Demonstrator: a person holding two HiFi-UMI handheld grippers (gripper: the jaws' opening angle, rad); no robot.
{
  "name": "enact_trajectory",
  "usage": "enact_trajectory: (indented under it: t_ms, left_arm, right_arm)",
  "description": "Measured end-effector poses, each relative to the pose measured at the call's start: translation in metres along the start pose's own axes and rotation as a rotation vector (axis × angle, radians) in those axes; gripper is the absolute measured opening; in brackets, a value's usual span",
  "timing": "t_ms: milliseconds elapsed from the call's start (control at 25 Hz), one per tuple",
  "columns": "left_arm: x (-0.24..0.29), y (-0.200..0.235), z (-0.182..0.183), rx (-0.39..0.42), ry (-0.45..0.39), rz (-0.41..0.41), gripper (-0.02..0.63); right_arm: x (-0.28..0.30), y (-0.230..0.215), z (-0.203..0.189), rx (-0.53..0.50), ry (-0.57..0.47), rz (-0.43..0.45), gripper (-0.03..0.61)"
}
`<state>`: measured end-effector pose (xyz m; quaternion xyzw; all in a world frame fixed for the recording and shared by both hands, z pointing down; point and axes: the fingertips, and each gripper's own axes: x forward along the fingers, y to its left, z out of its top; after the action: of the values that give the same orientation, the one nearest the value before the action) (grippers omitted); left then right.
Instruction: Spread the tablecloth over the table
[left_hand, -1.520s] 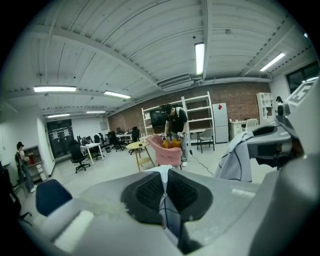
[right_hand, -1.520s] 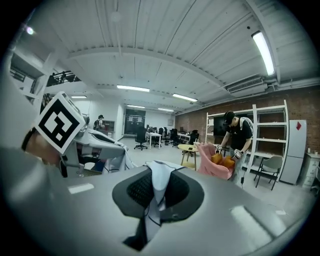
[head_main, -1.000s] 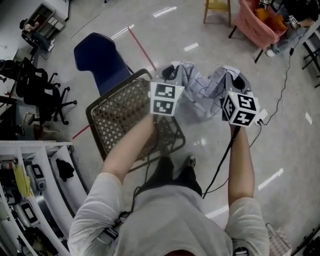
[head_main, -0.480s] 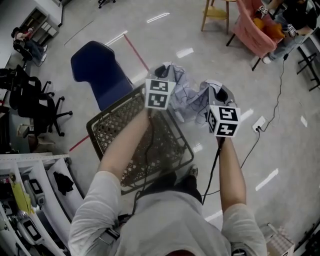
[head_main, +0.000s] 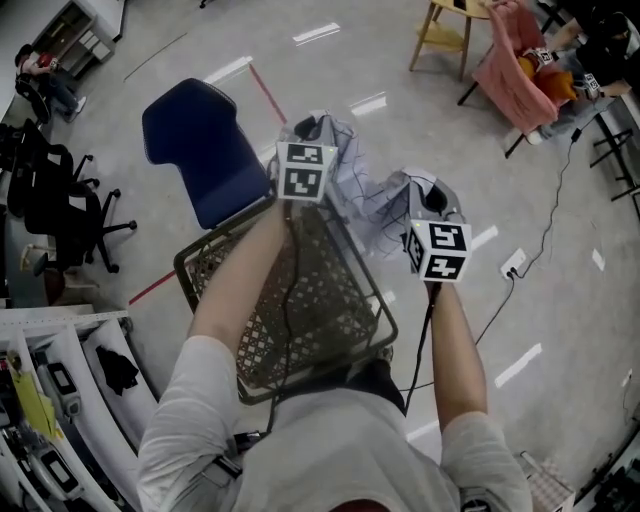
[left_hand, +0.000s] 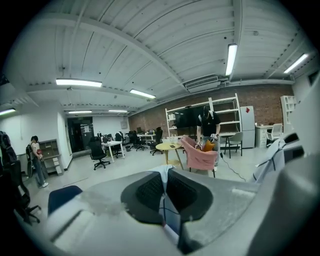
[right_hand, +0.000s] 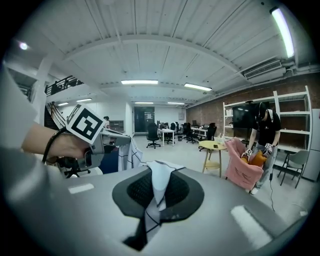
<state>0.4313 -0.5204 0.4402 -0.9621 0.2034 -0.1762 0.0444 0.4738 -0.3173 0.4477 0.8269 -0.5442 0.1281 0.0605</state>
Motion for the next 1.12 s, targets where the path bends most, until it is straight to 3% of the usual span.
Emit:
enact_trajectory:
  t_ms: [280,480,640,960,1120]
  left_arm:
    - [-0.019,0.108,0.044,0.021,-0.060,0.115,0.021]
    - [-0.064,0.184,0.078,0.072,-0.115,0.226,0.021]
    - [-0.115,0.231,0.080,0.114,-0.119,0.314,0.021]
    - [-0.215,0.254,0.013,0.163,-0.066,0.432,0.023]
    - [-0.268,0.263,-0.043,0.103,-0.005,0.491,0.021]
  right_arm:
    - [0.026,0.034,0.037,-0.043,-0.039,0.018,0.008]
    - [0.038,0.061,0.059,-0.067,-0.060,0.058,0.008]
    - [0.048,0.089,0.065,-0.074,-0.056,0.101,0.008]
    - [0.062,0.149,0.041,-0.097,-0.020,0.223,0.008]
    - [0.060,0.144,0.027,-0.118,-0.001,0.227,0.008]
